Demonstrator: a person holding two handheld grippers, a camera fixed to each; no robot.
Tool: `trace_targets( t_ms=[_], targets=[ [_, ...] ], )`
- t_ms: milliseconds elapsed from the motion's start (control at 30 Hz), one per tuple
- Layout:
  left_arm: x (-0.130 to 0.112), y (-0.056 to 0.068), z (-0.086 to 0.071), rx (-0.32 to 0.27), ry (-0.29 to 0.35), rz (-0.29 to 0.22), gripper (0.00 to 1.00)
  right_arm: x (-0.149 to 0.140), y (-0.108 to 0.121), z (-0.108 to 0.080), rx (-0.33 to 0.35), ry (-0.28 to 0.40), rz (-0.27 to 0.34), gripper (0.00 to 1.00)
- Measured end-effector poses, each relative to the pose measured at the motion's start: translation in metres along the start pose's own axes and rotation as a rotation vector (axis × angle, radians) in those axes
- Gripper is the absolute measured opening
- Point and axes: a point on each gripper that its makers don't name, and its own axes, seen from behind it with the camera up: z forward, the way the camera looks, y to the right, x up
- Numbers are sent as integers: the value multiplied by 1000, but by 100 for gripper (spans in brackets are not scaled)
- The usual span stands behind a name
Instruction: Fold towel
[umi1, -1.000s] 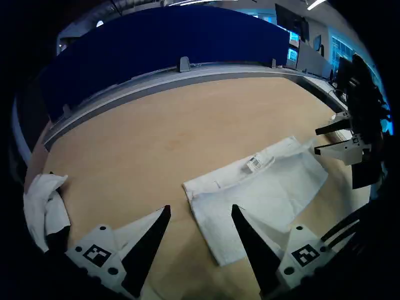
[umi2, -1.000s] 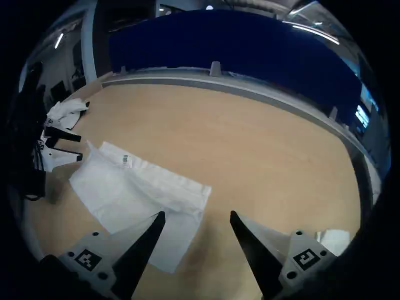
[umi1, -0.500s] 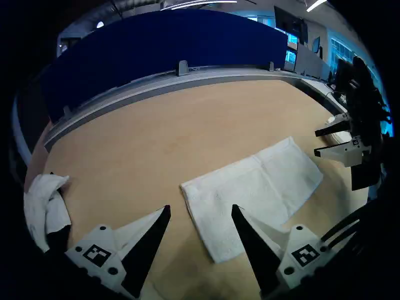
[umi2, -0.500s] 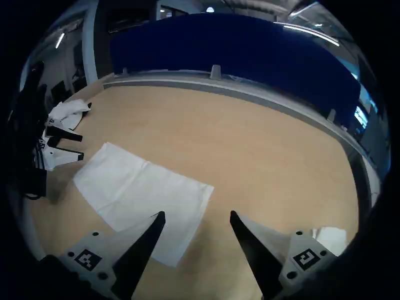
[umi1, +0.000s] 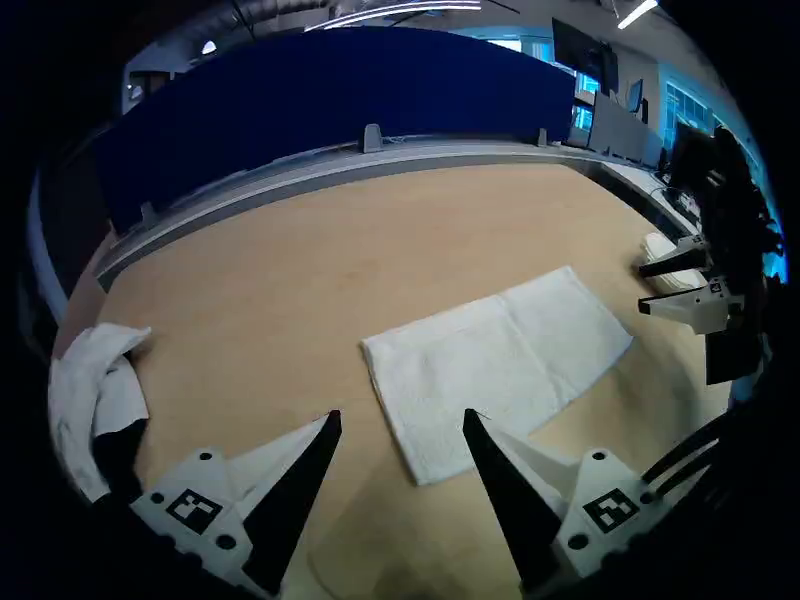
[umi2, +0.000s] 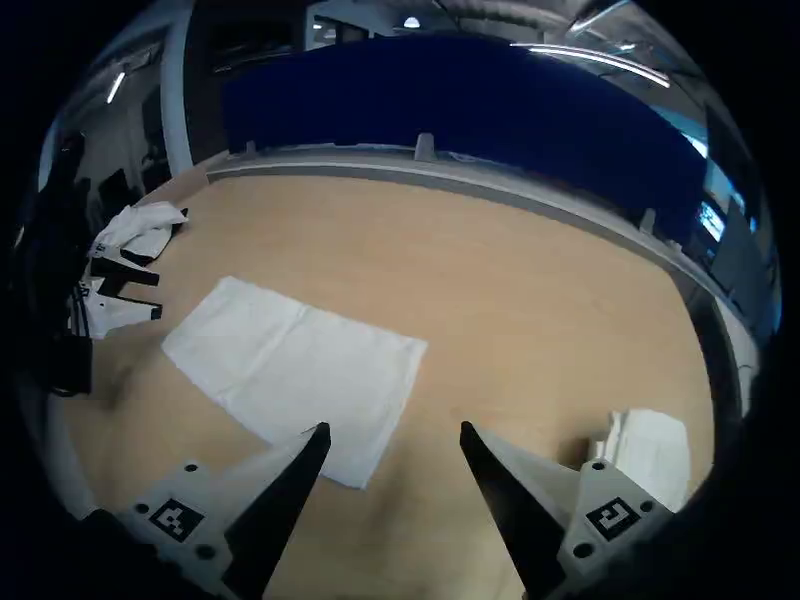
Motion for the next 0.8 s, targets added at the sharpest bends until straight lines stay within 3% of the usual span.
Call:
trace_targets(
  t_ms=[333, 800],
  targets=[
    [-12, 0, -16, 11, 4, -23, 90, -6, -2, -12, 2, 8, 14, 100],
    [-26, -7, -44, 64, 25, -63, 90, -7, -20, -8, 82, -19, -112, 100]
  ],
)
